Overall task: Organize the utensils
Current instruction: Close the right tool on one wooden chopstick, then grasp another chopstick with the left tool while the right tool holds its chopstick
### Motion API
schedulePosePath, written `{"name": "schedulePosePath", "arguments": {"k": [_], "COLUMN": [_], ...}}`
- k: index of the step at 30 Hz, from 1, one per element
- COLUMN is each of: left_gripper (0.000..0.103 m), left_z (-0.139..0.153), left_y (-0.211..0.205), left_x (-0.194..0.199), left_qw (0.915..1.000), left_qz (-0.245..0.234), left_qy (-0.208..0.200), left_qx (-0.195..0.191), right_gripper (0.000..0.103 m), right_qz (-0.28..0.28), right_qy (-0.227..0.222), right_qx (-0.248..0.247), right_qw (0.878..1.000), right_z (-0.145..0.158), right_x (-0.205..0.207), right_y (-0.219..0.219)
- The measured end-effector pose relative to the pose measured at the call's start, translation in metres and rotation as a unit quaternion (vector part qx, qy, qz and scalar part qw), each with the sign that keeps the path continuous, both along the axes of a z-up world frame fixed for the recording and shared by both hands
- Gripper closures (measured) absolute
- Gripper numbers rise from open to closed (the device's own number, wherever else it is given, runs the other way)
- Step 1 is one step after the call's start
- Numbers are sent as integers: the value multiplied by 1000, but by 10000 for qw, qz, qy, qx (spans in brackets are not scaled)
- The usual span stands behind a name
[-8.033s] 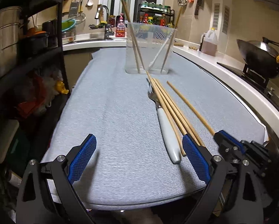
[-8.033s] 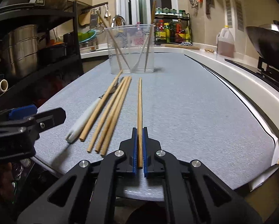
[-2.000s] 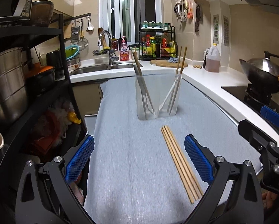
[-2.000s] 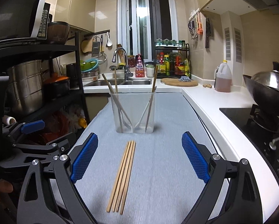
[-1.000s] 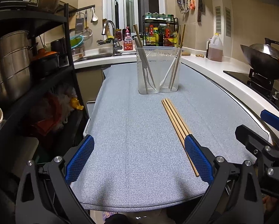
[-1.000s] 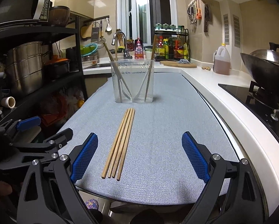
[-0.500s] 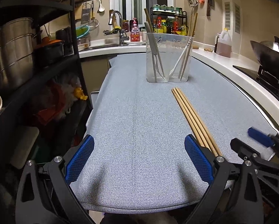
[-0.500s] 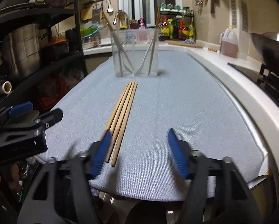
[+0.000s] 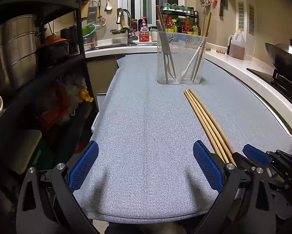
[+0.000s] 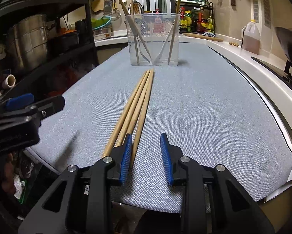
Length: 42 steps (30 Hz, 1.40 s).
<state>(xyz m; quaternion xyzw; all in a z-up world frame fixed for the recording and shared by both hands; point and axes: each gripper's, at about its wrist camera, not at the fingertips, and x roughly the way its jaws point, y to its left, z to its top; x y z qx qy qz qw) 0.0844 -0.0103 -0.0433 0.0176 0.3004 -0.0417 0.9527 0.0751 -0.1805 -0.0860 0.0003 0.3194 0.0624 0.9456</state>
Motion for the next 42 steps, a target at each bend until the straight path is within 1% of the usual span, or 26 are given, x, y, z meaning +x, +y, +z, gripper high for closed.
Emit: {"name": "schedulePosePath", "arguments": {"k": [1, 2, 4, 7, 12, 14, 17, 23, 26, 29, 33, 37, 40, 42], "left_gripper": [9, 9, 9, 9, 9, 9, 9, 9, 9, 9, 8, 8, 8, 9], "left_z": [0, 1, 2, 3, 1, -1, -7, -25, -31, -35, -38, -37, -38, -39], "left_y": [0, 0, 0, -1, -13, -20, -32, -49, -54, -55, -54, -52, -45, -41], "left_x": [0, 1, 0, 0, -1, -1, 1, 5, 6, 6, 6, 7, 7, 5], "left_qw": [10000, 10000, 10000, 9999, 9996, 9993, 9992, 9997, 9996, 9995, 9996, 9997, 9999, 9999], "left_qz": [0, 1, 20, -3, -112, -162, -230, -198, -260, -260, -251, -159, -80, -121], "left_qy": [-3, -16, -66, -93, -192, -228, -176, 59, 80, 120, 87, 8, -39, -111], "left_qx": [-6, -6, -22, -114, -201, -228, -261, -94, 41, 114, 51, 171, 129, 56], "right_gripper": [88, 91, 98, 98, 98, 98, 98, 98, 97, 97, 97, 97, 97, 97], "right_qz": [-52, -99, -162, -188, -549, -638, -625, -591, -577, -578, -588, -586, -596, -601], "right_qy": [-86, -125, -189, -274, -326, -356, -373, -406, -436, -452, -444, -475, -513, -538], "right_qx": [-122, -157, -56, 96, 207, 133, 137, 189, 191, 191, 237, 226, 264, 257], "right_qw": [9999, 9998, 9997, 9994, 9977, 9972, 9973, 9972, 9972, 9971, 9970, 9969, 9966, 9964], "right_z": [-1, -1, -2, -3, -3, -4, -4, -5, -6, -6, -7, -7, -8, -8], "right_x": [-1, -2, -3, -4, -6, -6, -6, -6, -7, -8, -8, -8, -9, -9], "right_y": [1, 0, -4, -11, -34, -42, -47, -49, -49, -50, -50, -48, -49, -48]}}
